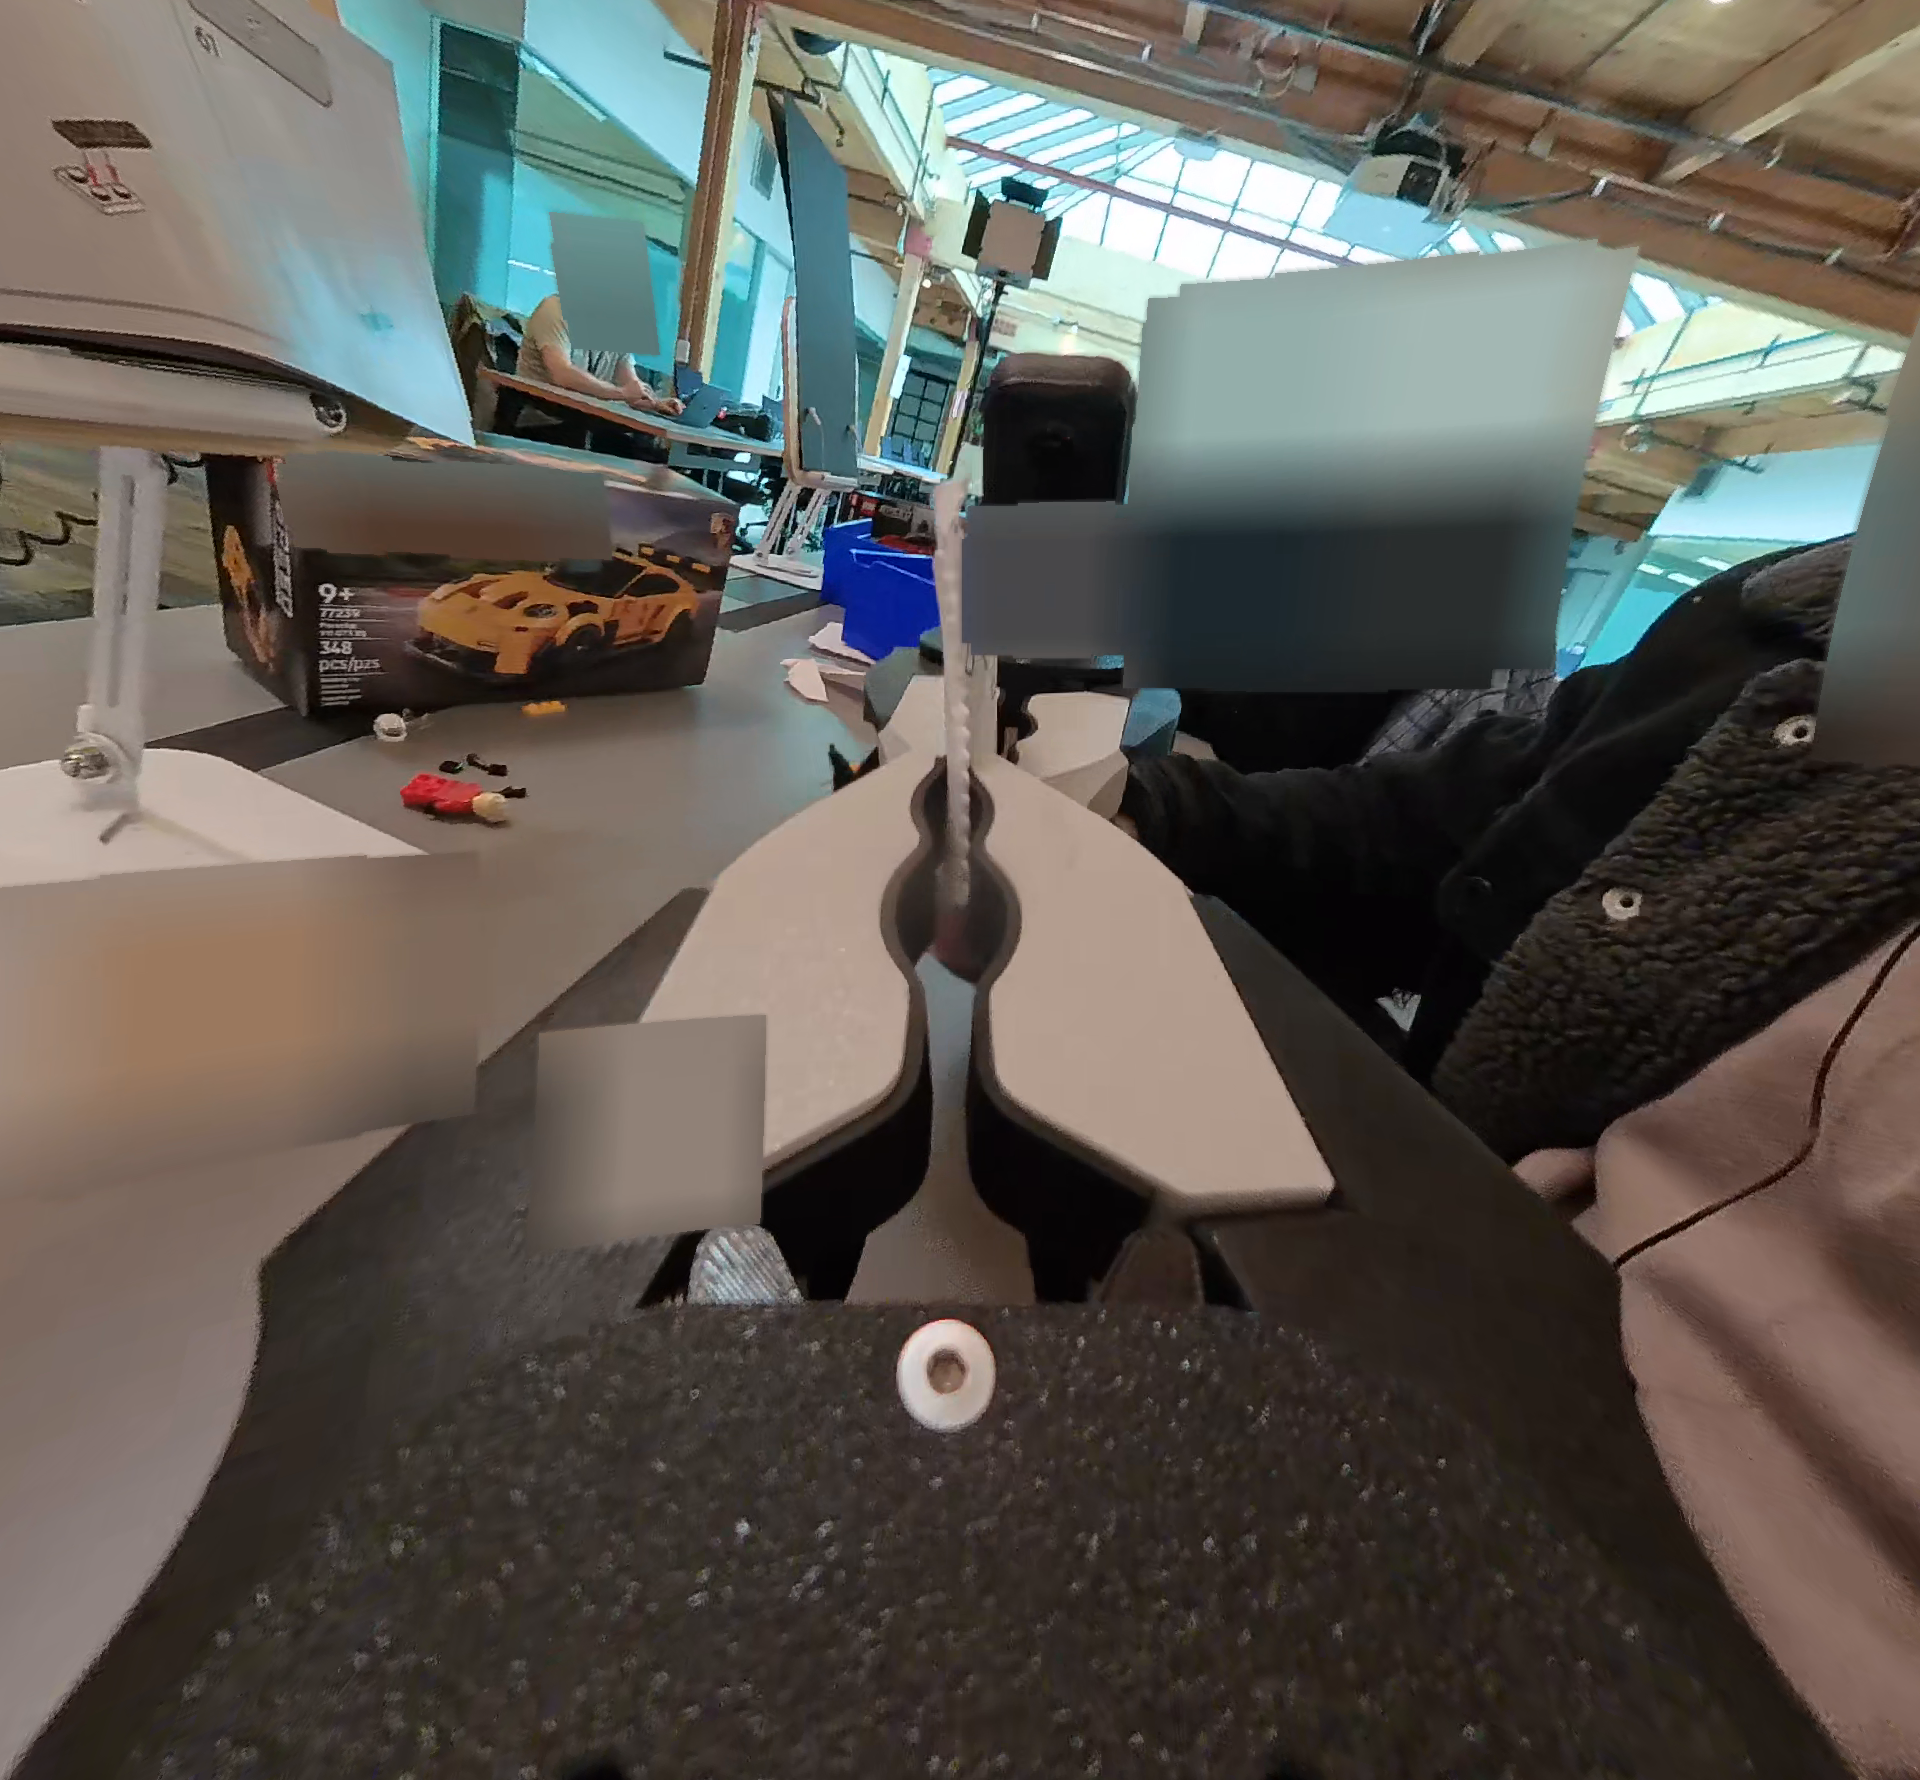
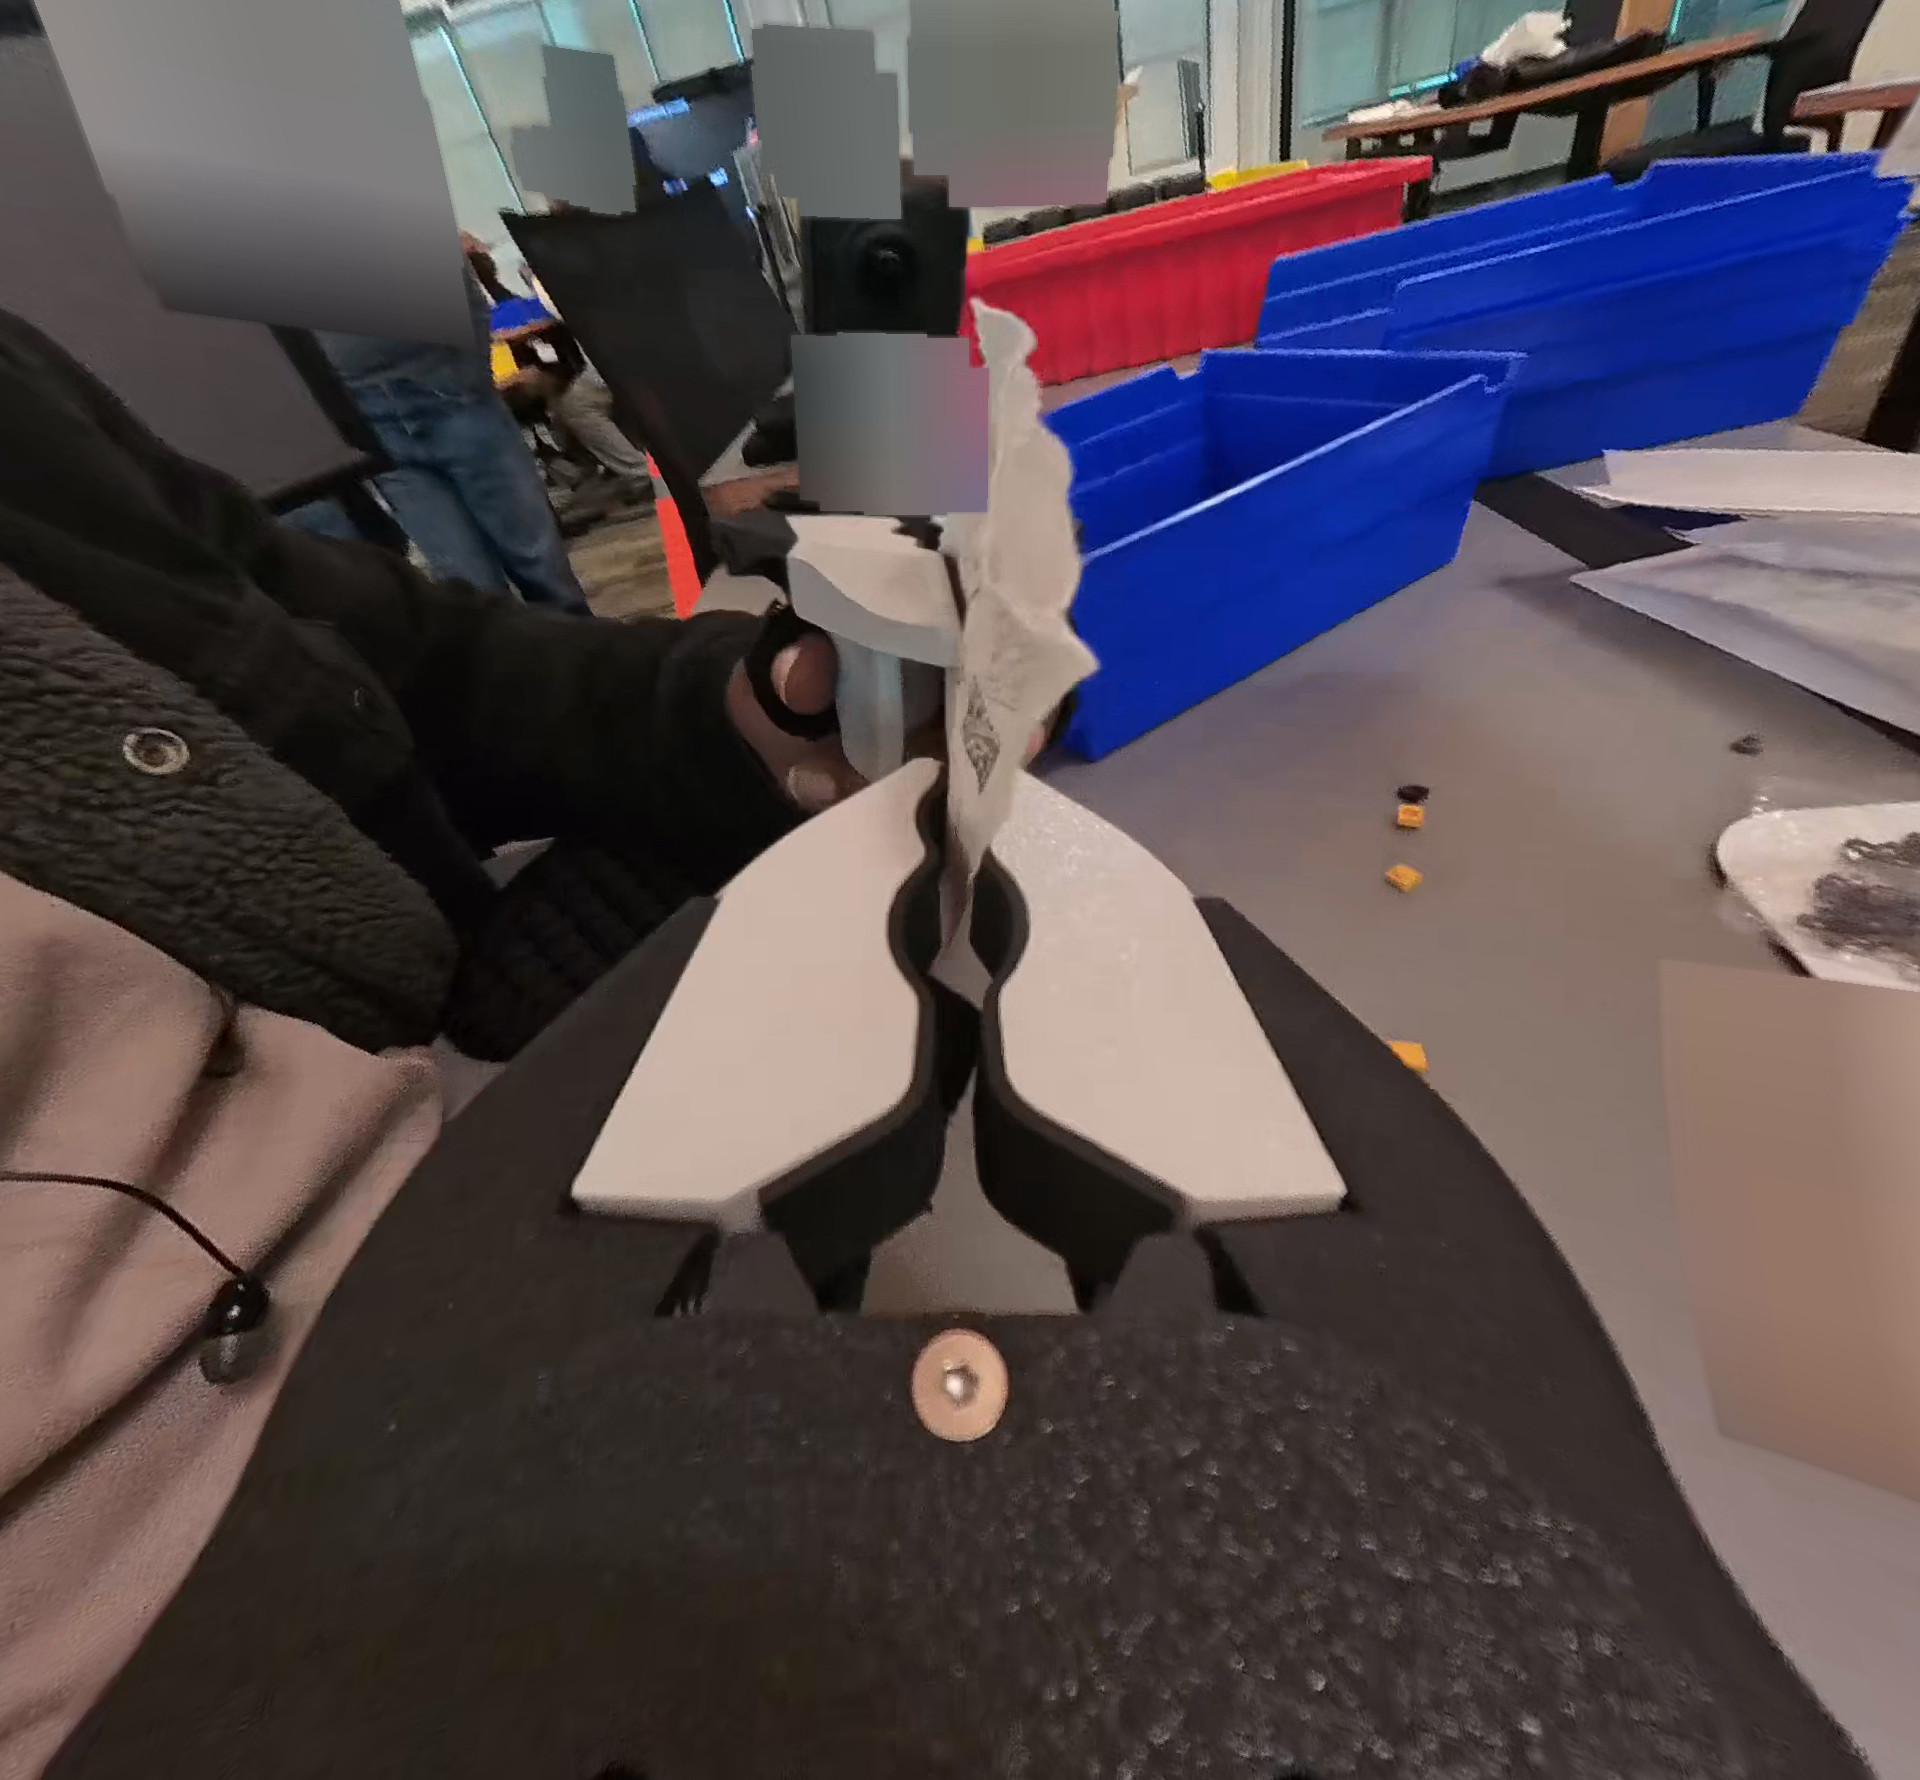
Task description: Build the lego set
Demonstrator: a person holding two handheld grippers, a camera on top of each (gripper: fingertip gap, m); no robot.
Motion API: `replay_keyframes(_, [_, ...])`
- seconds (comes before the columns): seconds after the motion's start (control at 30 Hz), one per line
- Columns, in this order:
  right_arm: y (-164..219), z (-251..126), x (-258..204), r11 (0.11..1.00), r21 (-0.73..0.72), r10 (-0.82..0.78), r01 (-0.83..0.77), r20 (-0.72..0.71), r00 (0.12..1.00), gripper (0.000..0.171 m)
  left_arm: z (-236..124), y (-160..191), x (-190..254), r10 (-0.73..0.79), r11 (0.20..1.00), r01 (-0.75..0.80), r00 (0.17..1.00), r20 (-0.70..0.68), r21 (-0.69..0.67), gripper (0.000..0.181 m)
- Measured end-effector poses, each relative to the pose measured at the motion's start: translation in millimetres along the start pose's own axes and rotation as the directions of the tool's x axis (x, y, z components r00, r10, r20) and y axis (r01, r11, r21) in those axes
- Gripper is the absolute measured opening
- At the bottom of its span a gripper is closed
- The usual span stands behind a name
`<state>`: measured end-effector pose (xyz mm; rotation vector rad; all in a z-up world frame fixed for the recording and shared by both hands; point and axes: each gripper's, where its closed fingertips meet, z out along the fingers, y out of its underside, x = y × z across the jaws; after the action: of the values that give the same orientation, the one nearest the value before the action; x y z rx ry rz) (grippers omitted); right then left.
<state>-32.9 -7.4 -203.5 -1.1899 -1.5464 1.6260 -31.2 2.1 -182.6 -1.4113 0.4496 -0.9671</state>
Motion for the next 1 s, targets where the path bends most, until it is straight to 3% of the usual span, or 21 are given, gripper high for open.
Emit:
replay_keyframes(0.07, [0, -2, 1, 1.0, -0.015, -0.01, 0.01, -0.006, 1.0, 0.0, -1, 2, 0, 0.003, 1.0, -0.003, 1.0, -0.004, -0.022, 0.001])
replay_keyframes(0.2, [0, -8, 3, 0.999, -0.029, 0.038, -0.037, 0.02, 0.999, 0.0, -1, 18, -1, -0.039, 0.991, 0.036, 0.999, -0.025, -0.127, 0.026])
replay_keyframes(0.23, [3, -6, 1, 0.998, -0.044, 0.037, -0.035, 0.027, 0.999, 0.0, 1, 21, 0, -0.031, 0.989, 0.028, 0.999, -0.025, -0.145, 0.024])
replay_keyframes(0.3, [6, -5, 1, 0.998, -0.063, 0.014, -0.013, 0.024, 1.0, 0.0, 2, 26, 2, 0.024, 0.981, -0.024, 1.0, -0.006, -0.193, 0.001])
replay_keyframes(0.37, [6, -5, 0, 0.999, -0.052, -0.008, 0.009, 0.027, 1.0, 0.0, 2, 26, 3, 0.04, 0.977, -0.038, 0.999, 0.003, -0.209, 0.0])
replay_keyframes(0.5, [5, -5, -3, 0.976, -0.027, -0.215, 0.215, -0.023, 0.976, 0.001, 0, 24, 4, 0.056, 0.979, -0.056, 0.998, -0.007, -0.195, 0.001])
replay_keyframes(0.6, [0, -10, -1, 0.951, -0.008, -0.31, 0.31, -0.063, 0.949, 0.015, -5, 18, 5, 0.085, 0.983, -0.088, 0.996, -0.023, -0.161, 0.001])
replay_keyframes(0.7, [-1, -13, -3, 0.941, -0.015, -0.338, 0.338, -0.06, 0.939, 0.0, -7, 19, 7, 0.121, 0.978, -0.125, 0.992, -0.032, -0.166, 0.001])
replay_keyframes(1.0, [2, -12, -12, 0.868, -0.074, -0.496, 0.492, -0.066, 0.866, 0.0, -10, 18, 11, 0.223, 0.959, -0.227, 0.974, -0.044, -0.167, 0.005])
